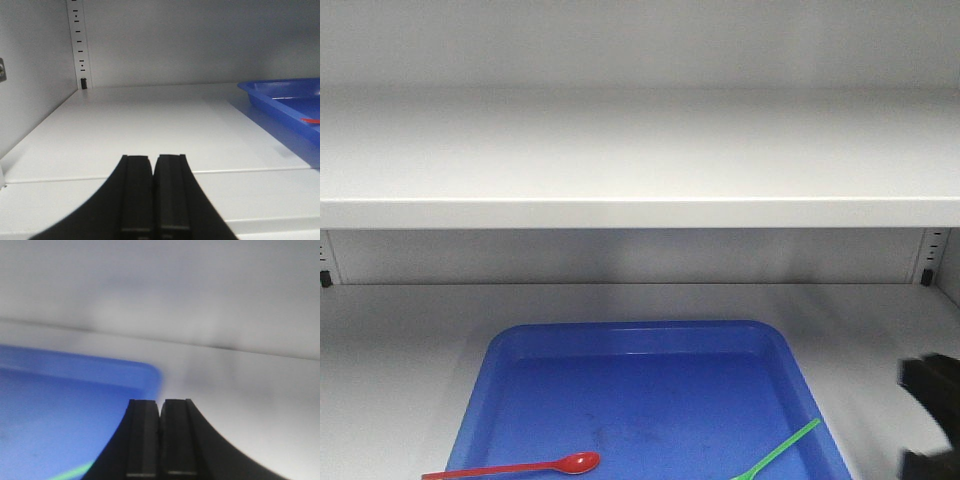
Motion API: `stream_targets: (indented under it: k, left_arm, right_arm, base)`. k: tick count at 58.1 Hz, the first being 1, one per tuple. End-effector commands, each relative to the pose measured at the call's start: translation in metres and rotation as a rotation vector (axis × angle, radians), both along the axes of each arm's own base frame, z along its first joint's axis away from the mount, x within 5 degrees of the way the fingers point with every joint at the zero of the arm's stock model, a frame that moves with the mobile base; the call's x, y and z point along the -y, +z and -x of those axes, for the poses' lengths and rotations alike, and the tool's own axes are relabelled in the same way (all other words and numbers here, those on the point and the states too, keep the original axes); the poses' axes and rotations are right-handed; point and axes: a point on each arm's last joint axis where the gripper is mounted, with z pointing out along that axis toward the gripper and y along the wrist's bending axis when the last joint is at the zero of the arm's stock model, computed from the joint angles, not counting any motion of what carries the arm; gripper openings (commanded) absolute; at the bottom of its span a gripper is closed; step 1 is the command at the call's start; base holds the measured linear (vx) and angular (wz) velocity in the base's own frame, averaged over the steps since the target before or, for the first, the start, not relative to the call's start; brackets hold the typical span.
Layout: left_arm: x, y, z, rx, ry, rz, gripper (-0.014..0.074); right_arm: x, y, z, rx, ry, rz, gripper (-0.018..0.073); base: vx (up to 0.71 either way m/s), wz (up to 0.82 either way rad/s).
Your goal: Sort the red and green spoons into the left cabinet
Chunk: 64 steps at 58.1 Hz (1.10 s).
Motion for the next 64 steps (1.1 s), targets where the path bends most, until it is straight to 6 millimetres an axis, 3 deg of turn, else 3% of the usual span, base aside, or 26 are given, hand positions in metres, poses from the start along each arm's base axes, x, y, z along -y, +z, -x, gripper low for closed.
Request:
stream_targets:
  k: [1,14,27,35,64]
  left_arm:
    - [-0.001,0.002,0.001,0.079,0.006,0.021,-0.0001]
    - [-0.001,0.002,0.001,0.079,0.006,0.021,-0.0001]
    - [-0.001,0.002,0.001,0.079,0.006,0.021,-0.0001]
    - [-0.001,0.002,0.001,0.079,0.006,0.021,-0.0001]
    - [-0.001,0.002,0.001,0.079,0.006,0.021,-0.0001]
  right_arm:
    - [0.012,0.005,0.02,0.174,-0.053,-0.055,-0.0007]
    - [0.035,-0.05,0.066,0.21,-0.212,-0.111,-0.0007]
    - [0.04,-0.092,0.093,0.287,-0.272,-0.101,-0.0007]
    - [0.039,-0.099,0.102,0.303,-0.259,-0.043,-0.0007]
    - [0.039,-0.107,0.101,0.215,-0.262,-0.023,-0.0007]
  base:
    - [0.0,0.0]
    - [0.0,0.0]
    - [0.0,0.0]
    - [0.0,0.0]
    - [0.0,0.0]
